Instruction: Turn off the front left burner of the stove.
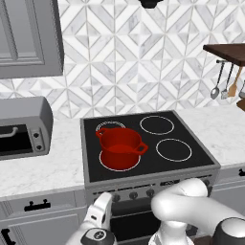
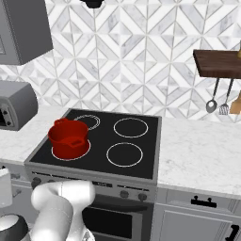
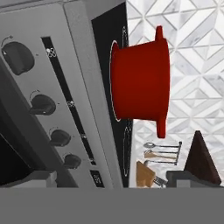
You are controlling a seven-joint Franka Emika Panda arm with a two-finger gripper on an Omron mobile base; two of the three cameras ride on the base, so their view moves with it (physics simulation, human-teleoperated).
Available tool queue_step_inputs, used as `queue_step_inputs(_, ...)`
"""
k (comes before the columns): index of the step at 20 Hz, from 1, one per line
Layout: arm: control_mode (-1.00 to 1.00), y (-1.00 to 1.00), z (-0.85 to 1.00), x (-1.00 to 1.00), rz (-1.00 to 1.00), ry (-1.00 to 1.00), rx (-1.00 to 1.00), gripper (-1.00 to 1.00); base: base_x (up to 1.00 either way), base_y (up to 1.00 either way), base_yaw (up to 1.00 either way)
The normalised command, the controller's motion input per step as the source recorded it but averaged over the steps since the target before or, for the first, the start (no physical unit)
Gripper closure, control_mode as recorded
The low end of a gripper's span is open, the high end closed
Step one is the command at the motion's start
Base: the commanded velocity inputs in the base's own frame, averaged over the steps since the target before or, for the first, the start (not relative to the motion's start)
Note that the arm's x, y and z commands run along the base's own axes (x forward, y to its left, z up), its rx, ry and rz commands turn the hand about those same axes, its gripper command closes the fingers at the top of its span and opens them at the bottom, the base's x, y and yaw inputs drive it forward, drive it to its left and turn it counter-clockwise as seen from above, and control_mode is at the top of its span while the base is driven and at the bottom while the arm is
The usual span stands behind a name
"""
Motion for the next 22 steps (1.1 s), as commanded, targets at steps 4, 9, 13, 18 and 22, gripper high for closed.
queue_step_inputs(4,-1.0,0.0,-0.28,0.28,0.0,-0.08,-0.02,-1.0,0.0,0.0,0.0)
queue_step_inputs(9,-1.0,0.0,-0.37,0.26,0.0,-0.09,-0.02,-1.0,0.0,0.0,0.0)
queue_step_inputs(13,-1.0,0.06,-0.35,0.21,0.0,-0.1,-0.03,-1.0,0.0,0.0,0.0)
queue_step_inputs(18,-1.0,0.32,-0.18,0.03,0.0,-0.13,-0.05,-1.0,0.0,0.0,0.0)
queue_step_inputs(22,-1.0,0.3,-0.17,0.01,0.0,-0.11,-0.03,-1.0,0.0,0.0,0.0)
